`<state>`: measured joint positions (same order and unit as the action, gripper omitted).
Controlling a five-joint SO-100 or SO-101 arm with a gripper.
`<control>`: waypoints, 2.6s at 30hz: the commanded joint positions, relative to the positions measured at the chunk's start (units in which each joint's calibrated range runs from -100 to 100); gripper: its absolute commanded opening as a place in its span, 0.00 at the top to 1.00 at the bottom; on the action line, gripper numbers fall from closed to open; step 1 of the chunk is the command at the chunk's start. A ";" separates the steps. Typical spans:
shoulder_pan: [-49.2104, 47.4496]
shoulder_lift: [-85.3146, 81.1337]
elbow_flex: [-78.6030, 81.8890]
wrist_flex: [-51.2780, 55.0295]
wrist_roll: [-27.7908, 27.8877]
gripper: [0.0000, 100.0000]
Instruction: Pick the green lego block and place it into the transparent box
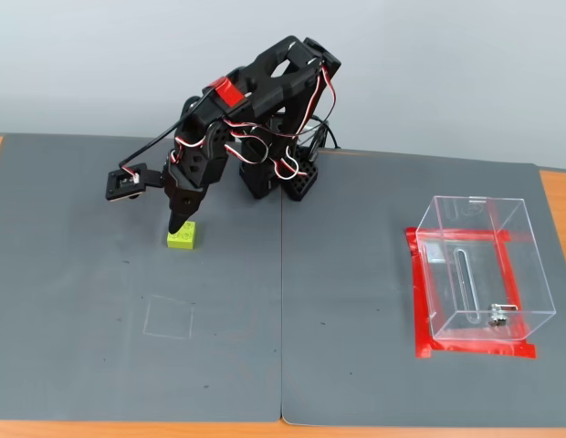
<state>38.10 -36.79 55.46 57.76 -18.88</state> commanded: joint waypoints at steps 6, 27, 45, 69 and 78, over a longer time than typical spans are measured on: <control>-0.24 -0.22 4.11 -3.86 0.30 0.78; -0.61 -0.05 10.89 -10.19 -0.16 0.79; -0.24 7.41 9.99 -14.27 -0.01 0.79; -3.82 -6.83 -6.47 3.35 1.61 0.90; -11.65 -10.90 -17.06 7.60 4.00 0.90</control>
<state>28.89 -45.62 42.97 64.70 -15.95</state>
